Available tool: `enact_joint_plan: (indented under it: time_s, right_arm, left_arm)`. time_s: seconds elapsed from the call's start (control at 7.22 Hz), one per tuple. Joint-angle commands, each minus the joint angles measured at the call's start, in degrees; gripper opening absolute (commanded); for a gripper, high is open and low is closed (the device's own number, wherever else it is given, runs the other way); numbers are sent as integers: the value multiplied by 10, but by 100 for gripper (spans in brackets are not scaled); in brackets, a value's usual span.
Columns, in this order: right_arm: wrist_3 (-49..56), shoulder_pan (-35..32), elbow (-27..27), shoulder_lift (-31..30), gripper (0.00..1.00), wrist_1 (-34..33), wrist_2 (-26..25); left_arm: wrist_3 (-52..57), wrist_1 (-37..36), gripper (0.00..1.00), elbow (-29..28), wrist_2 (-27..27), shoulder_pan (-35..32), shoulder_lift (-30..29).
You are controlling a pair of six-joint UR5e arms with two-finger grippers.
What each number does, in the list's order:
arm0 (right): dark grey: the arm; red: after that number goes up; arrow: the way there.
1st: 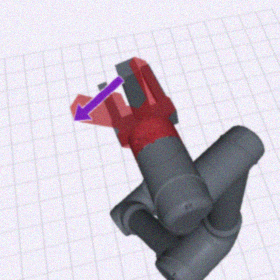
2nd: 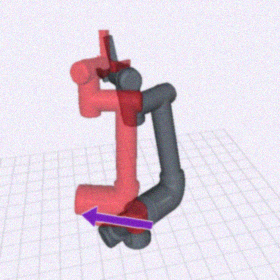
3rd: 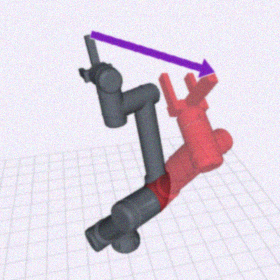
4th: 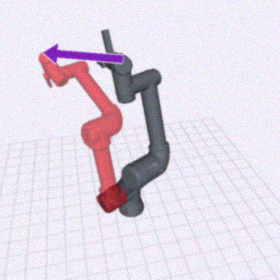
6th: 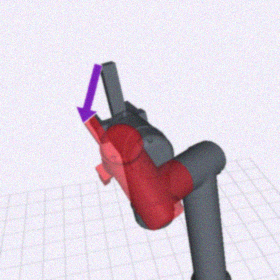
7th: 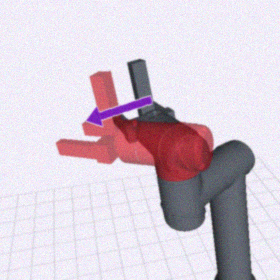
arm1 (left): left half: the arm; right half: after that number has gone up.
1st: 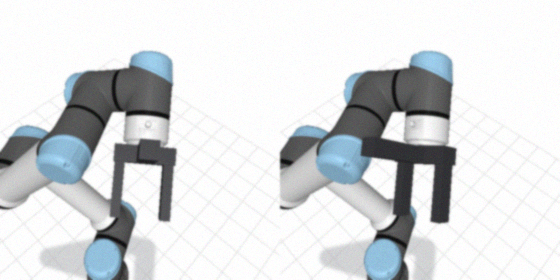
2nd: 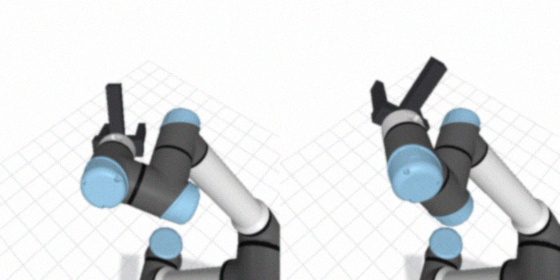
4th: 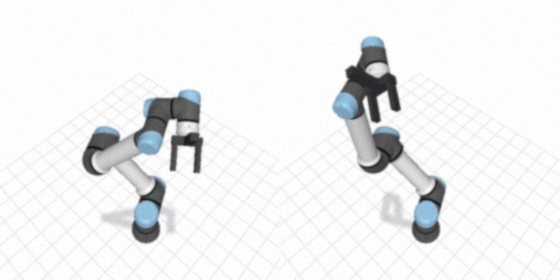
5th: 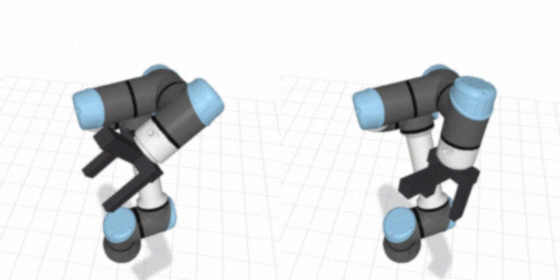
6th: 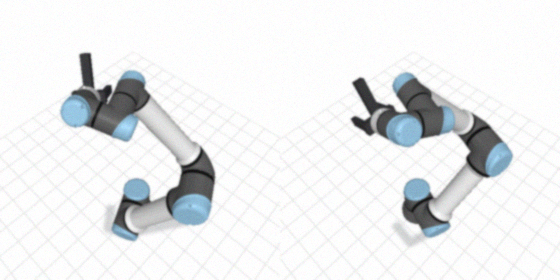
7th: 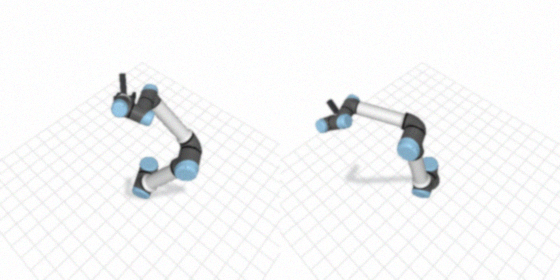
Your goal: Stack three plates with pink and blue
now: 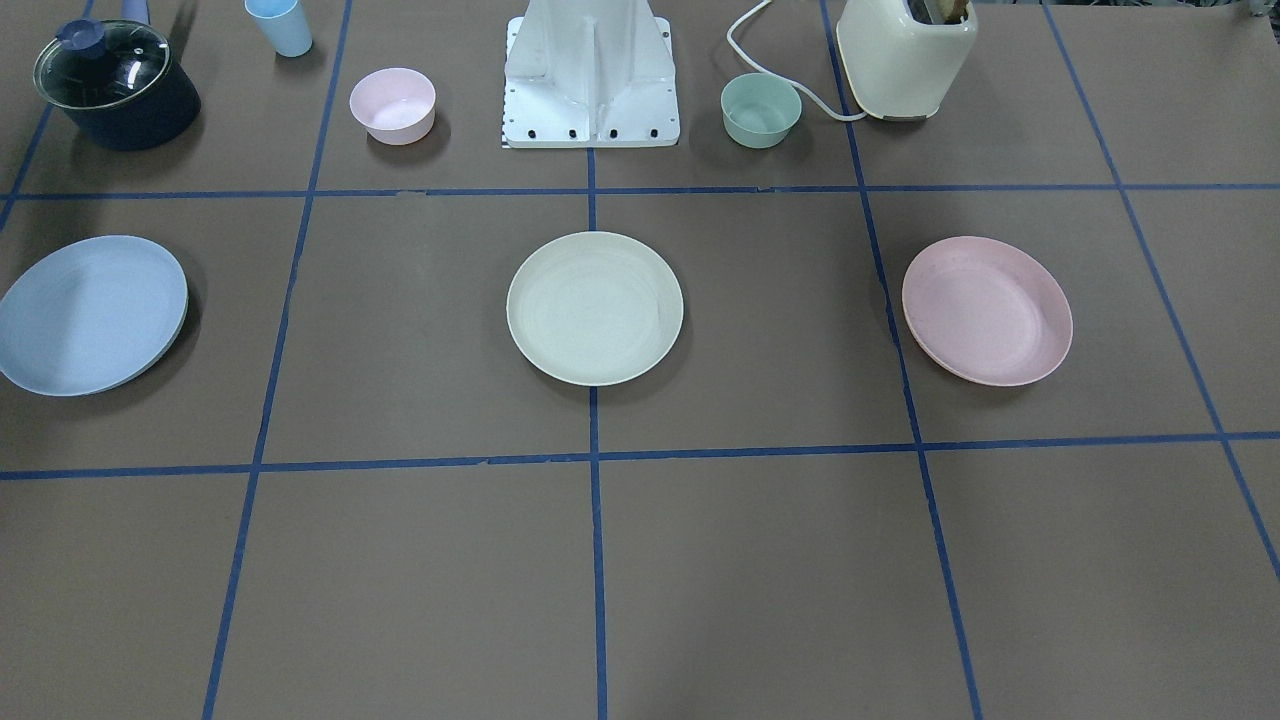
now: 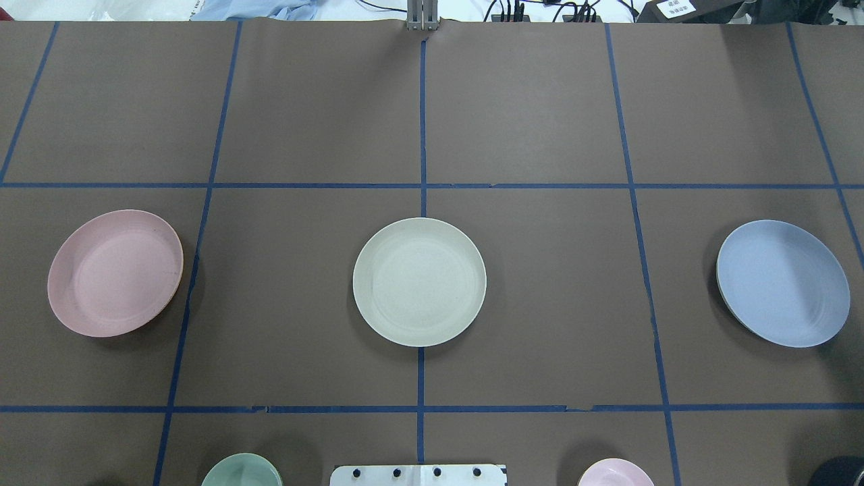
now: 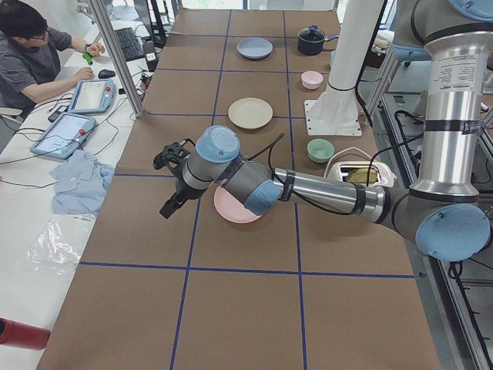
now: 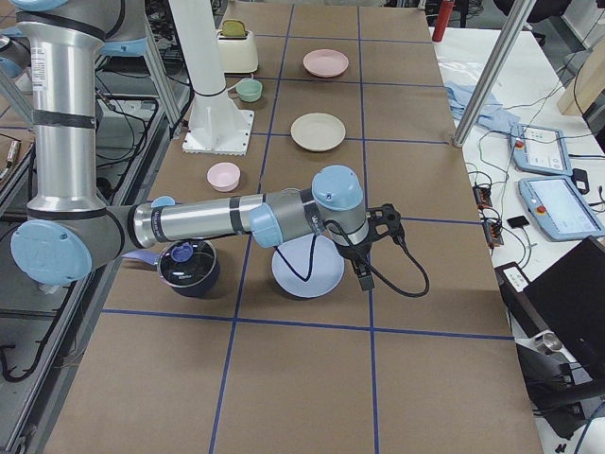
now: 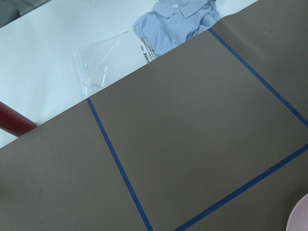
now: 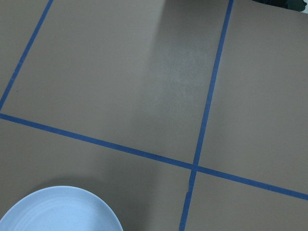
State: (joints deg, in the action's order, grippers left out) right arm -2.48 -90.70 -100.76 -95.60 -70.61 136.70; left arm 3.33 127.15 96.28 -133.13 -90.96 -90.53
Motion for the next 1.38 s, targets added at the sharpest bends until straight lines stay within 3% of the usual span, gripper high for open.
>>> enact_joint_plan:
  time_s: [0.0, 0.28, 0.55, 0.97, 1.25]
  right_arm:
    - [-73, 4, 14, -46, 100, 129, 24]
    - [-146, 23, 15, -50, 100, 184, 23]
    - [-147, 25, 14, -50, 100, 184, 20]
    - [-147, 26, 14, -50, 100, 186, 18]
    - [-147, 26, 14, -51, 100, 187, 21]
  left_arm:
    - [-1, 63, 99, -31, 0, 0, 3]
    - [-75, 82, 99, -35, 0, 0, 4]
    - [-133, 233, 99, -89, 1, 51, 25]
    - [-268, 349, 99, -161, 10, 111, 33]
    - [-404, 437, 99, -178, 121, 201, 49]
